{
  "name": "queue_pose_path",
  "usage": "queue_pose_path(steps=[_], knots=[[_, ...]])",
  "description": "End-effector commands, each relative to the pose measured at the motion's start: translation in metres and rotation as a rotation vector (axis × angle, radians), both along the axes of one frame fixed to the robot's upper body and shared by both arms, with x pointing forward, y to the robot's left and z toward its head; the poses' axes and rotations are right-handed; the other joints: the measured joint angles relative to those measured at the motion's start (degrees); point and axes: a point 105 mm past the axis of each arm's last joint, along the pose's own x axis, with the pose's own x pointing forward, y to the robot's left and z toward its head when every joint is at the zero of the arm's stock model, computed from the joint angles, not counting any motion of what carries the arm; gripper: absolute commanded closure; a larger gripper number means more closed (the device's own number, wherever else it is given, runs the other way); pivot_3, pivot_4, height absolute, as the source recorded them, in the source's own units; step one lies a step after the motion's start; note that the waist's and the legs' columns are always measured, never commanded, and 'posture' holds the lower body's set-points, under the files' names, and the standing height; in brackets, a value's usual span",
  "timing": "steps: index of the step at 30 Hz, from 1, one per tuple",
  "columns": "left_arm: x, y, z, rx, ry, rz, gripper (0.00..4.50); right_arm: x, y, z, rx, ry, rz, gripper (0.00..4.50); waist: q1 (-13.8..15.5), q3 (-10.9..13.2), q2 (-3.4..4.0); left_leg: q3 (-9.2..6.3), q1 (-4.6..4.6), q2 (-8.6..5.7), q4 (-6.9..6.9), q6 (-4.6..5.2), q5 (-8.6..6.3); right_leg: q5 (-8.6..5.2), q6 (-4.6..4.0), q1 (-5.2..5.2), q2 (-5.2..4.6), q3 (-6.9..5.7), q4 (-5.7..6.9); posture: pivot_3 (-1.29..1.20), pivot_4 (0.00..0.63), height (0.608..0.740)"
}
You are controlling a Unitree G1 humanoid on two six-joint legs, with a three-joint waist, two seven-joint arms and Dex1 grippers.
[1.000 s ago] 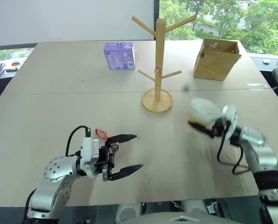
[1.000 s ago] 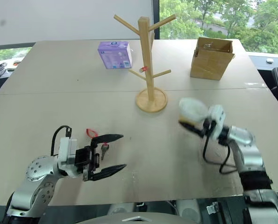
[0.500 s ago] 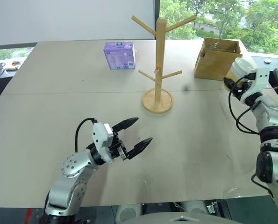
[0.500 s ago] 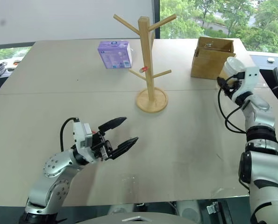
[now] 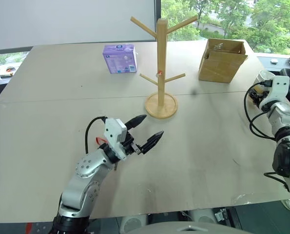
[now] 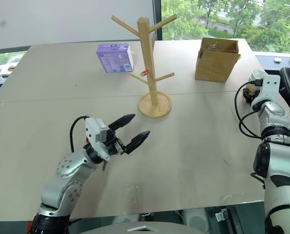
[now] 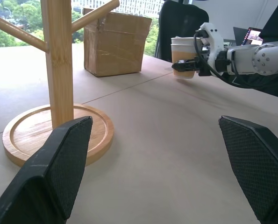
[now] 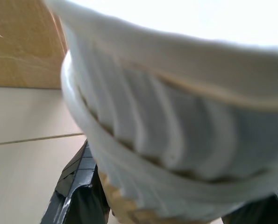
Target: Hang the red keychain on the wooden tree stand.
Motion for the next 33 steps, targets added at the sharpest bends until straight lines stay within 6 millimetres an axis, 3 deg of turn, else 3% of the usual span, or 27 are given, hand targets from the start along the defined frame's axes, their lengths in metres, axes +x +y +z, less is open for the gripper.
queue_pose_path(steps=[1, 4, 7, 8, 9, 10, 18, 22, 27, 33], knots=[[-0.004, 0.0, 0.007, 0.007, -0.038, -0.004, 0.0, 0.005, -0.004, 0.026, -0.035, -0.076, -0.032, 2.23, 0.01, 0.0, 0.0, 0.01, 0.0, 0.0, 0.0, 0.0, 0.0, 0.0, 0.0, 0.0, 0.0, 0.0, 0.0, 0.0, 0.15, 0.74], [-0.005, 0.001, 0.007, 0.004, -0.039, 0.002, 0.0, 0.004, -0.009, 0.028, -0.05, -0.073, -0.064, 2.23, 0.14, 0.0, 0.0, 0.02, 0.0, 0.01, 0.0, 0.0, 0.0, 0.0, 0.0, 0.0, -0.01, 0.01, 0.0, 0.0, 0.15, 0.74], [-0.007, 0.0, 0.006, 0.001, -0.037, 0.004, 0.0, 0.004, -0.01, 0.028, -0.048, -0.073, -0.071, 1.0, 0.15, 0.0, 0.0, 0.02, -0.01, 0.0, 0.0, 0.0, 0.0, 0.0, 0.0, 0.0, -0.02, 0.01, -0.01, 0.0, 0.15, 0.74], [-0.008, 0.0, 0.006, 0.0, -0.035, 0.004, 0.0, 0.003, -0.011, 0.028, -0.048, -0.075, -0.072, 0.8, 0.11, 0.0, 0.0, 0.02, -0.01, 0.0, 0.0, 0.0, 0.0, 0.0, 0.0, 0.0, -0.02, 0.02, -0.01, 0.0, 0.15, 0.74], [-0.008, -0.001, 0.005, -0.002, -0.034, 0.004, 0.0, 0.003, -0.012, 0.028, -0.051, -0.076, -0.077, 0.16, 0.09, 0.0, 0.0, 0.02, -0.01, 0.0, 0.0, 0.0, 0.0, 0.0, 0.0, 0.0, -0.02, 0.02, -0.01, 0.0, 0.15, 0.74], [-0.008, -0.001, 0.005, -0.004, -0.033, 0.003, 0.0, 0.002, -0.014, 0.028, -0.053, -0.076, -0.079, 0.03, 0.07, 0.0, 0.0, 0.02, 0.0, 0.01, 0.0, 0.0, 0.0, 0.0, 0.0, 0.0, -0.02, 0.02, -0.01, 0.0, 0.15, 0.74], [-0.007, -0.001, 0.003, -0.008, -0.026, -0.008, 0.0, -0.002, -0.021, 0.034, -0.051, -0.105, -0.08, 0.03, 0.1, 0.0, 0.0, 0.02, 0.0, 0.0, 0.0, 0.0, 0.0, 0.0, 0.0, -0.01, -0.02, 0.03, 0.0, 0.0, 0.15, 0.74], [-0.006, -0.002, 0.003, -0.008, -0.028, -0.015, 0.0, 0.0, -0.016, 0.053, -0.038, -0.186, -0.002, 0.03, 0.09, 0.0, 0.0, 0.03, 0.0, 0.0, 0.0, 0.0, 0.0, 0.0, 0.0, -0.01, -0.02, 0.03, -0.01, 0.0, 0.15, 0.74], [-0.005, 0.001, 0.002, -0.006, -0.029, -0.011, 0.0, -0.002, 0.003, 0.075, -0.075, -0.259, 0.215, 0.03, 0.05, 0.0, 0.0, 0.03, 0.0, 0.0, 0.0, 0.01, 0.0, 0.0, 0.0, -0.01, -0.01, 0.03, -0.01, 0.0, 0.15, 0.74], [-0.003, 0.004, 0.0, -0.001, -0.022, -0.015, 0.0, -0.01, 0.004, 0.109, -0.152, -0.392, 0.273, 0.03, 0.12, 0.02, 0.04, 0.02, -0.01, 0.01, 0.0, 0.01, 0.0, 0.0, 0.0, -0.02, -0.01, 0.03, -0.02, 0.0, 0.15, 0.74]])
